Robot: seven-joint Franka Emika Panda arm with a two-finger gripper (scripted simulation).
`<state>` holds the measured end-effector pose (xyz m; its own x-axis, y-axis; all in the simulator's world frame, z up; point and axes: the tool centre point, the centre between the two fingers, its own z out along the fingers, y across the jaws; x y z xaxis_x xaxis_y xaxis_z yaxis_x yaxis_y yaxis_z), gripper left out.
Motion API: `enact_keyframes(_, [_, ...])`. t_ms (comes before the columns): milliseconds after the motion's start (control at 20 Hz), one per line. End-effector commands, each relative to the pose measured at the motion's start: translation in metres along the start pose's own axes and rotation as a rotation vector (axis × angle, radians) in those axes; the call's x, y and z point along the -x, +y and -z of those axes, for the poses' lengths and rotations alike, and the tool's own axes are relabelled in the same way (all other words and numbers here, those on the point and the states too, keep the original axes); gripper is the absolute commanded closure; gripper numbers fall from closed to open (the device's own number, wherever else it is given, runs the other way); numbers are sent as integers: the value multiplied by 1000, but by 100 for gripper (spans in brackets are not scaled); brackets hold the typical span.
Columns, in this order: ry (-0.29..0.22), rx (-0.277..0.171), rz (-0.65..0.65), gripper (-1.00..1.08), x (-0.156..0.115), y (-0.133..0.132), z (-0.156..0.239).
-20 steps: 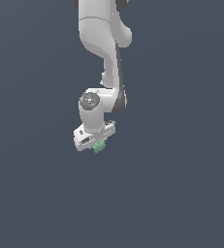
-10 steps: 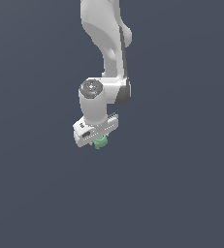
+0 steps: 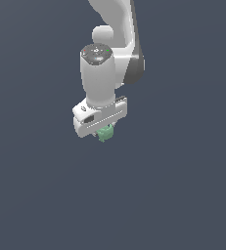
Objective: Pick up the object and move it to a goal position.
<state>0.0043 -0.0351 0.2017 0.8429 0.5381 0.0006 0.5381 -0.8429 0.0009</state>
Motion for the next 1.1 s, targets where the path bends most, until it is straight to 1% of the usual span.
enact_keyframes(0, [0,-1,0,108,-7,-4,28])
enact_keyframes(250, [0,-1,0,108,-19,-9,77])
enact_keyframes(500, [0,-1,0,108,-29,-11,110])
enact_keyframes(750, [0,-1,0,108,-35,-13,130])
enact_keyframes(1050, [0,-1,0,108,-38,-13,138])
